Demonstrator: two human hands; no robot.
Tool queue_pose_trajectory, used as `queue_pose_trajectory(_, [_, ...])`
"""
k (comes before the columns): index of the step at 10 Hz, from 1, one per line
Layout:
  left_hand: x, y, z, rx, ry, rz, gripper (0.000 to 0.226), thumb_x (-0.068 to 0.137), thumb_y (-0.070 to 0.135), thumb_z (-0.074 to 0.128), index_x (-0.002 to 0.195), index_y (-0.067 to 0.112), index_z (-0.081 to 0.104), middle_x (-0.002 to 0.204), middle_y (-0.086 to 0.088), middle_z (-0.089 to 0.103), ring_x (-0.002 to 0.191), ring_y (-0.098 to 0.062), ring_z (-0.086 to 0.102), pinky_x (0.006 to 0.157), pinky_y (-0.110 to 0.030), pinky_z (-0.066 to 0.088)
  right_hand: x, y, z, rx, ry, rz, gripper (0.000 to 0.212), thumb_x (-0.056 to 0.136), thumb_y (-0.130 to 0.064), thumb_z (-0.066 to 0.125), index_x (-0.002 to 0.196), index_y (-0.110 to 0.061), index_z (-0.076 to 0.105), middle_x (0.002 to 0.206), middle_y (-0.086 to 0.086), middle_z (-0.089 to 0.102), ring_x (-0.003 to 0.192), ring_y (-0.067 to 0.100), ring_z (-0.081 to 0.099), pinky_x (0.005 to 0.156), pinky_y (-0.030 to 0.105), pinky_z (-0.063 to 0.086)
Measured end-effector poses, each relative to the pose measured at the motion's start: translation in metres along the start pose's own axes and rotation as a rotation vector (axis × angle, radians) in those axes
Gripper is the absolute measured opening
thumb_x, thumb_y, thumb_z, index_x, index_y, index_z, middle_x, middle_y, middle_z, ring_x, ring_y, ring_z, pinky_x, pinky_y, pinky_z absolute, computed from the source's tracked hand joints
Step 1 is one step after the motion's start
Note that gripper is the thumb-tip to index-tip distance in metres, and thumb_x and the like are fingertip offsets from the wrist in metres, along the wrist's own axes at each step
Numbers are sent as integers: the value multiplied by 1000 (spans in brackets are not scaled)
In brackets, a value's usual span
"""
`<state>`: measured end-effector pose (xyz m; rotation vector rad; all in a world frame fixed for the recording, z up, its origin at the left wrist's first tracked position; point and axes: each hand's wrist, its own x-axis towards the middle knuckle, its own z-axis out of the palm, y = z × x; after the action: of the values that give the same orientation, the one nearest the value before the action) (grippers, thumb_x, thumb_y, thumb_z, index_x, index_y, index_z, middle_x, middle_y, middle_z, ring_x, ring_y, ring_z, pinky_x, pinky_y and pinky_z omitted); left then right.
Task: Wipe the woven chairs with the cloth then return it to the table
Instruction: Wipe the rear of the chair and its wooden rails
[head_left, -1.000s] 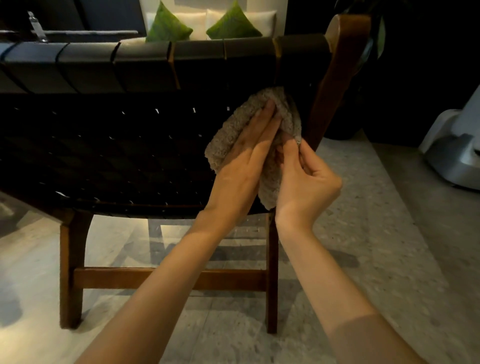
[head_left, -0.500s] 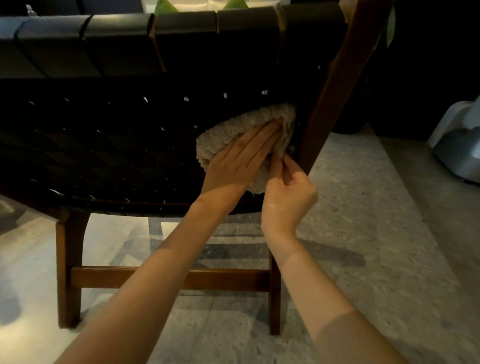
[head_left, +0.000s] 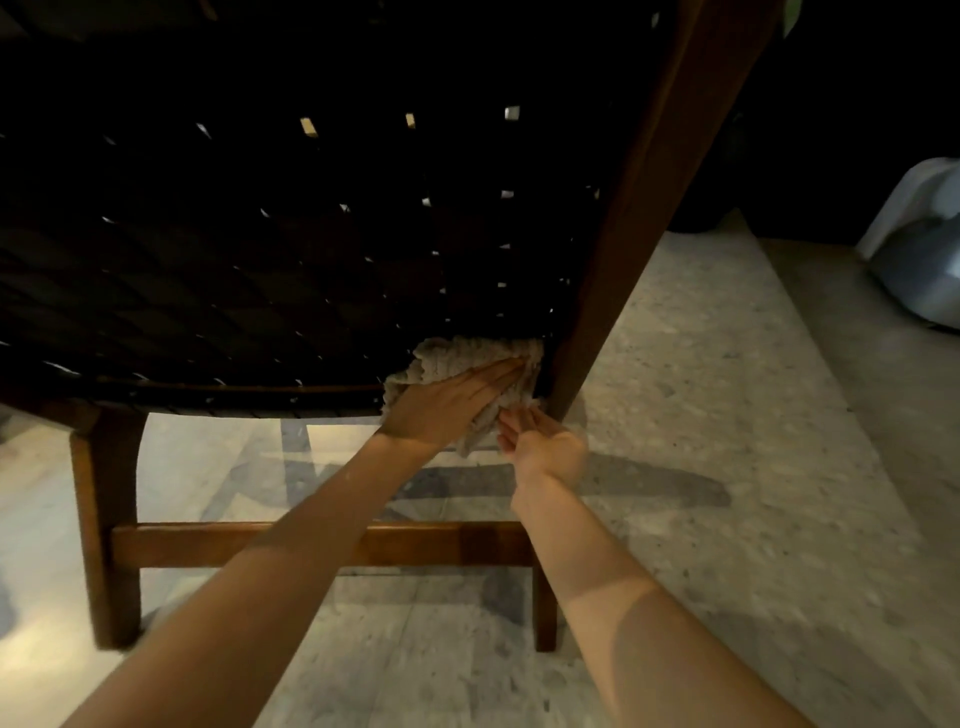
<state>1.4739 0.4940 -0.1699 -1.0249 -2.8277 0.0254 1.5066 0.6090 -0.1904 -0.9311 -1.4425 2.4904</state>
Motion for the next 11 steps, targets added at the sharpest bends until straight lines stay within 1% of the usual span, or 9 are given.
queue_pose_trajectory(2, [5,0,10,191,36,1,55,99,12,18,151,16,2,160,-1,4,146,-18,8,119,-34,9,6,0,-7,-155,-33,20,20,93,-1,57,111,6,61,86,16,66,85,27,67,76,36,54])
queue_pose_trajectory(3, [-4,2,13,-28,77,-52,55,101,22,35,151,19,12,158,2,14,144,-13,13,118,-28,10,4,-9,-18,-487,-100,-174,8,90,-6,62,94,-6,68,91,15,71,85,28,68,81,44,56])
queue_pose_trajectory(4, [-22,3,6,-485,288,-249,36,102,25,34,137,24,43,138,0,48,126,-16,45,105,-28,36,-10,-13,-25,-759,-148,-463,26,86,-8,64,69,-28,61,78,9,72,75,25,70,74,47,57])
queue_pose_trajectory(5, [-36,-6,0,-589,406,-493,24,99,18,43,122,23,49,115,1,60,104,-16,57,87,-26,44,-28,-11,-16,-851,-182,-690,14,85,-11,64,93,-20,57,77,7,70,70,22,70,64,42,59])
queue_pose_trajectory(6, [-49,-12,-1,-570,432,-549,28,95,16,51,123,14,49,109,-2,61,98,-19,59,83,-28,44,-33,-8,-5,-876,-250,-791,47,86,-20,65,126,-13,41,76,6,68,66,18,68,57,35,58])
queue_pose_trajectory(8, [-49,-13,1,-528,427,-576,36,97,21,49,131,14,39,98,-1,58,88,-19,60,76,-35,51,-18,-8,13,-890,-317,-813,28,88,-37,65,100,-14,57,70,-3,62,56,5,56,43,11,37])
queue_pose_trajectory(9, [-49,-17,-4,-553,456,-536,40,96,18,53,133,12,39,91,6,52,85,-18,59,69,-28,48,-13,-10,19,-905,-278,-911,16,91,-28,61,86,-13,59,73,0,57,58,6,51,52,18,32])
queue_pose_trajectory(10, [-61,-18,-7,-487,474,-508,41,94,22,56,133,13,46,104,2,55,94,-20,59,74,-19,44,-14,-8,21,-959,-231,-1130,25,90,-21,59,107,-3,64,111,16,58,97,28,53,77,23,35])
queue_pose_trajectory(11, [-79,-24,-8,-298,494,-478,41,91,21,62,128,8,53,120,-15,52,104,-31,56,83,-32,50,-21,-2,24,-934,-305,-1309,31,89,-20,54,112,-2,61,110,16,61,105,32,50,89,36,38])
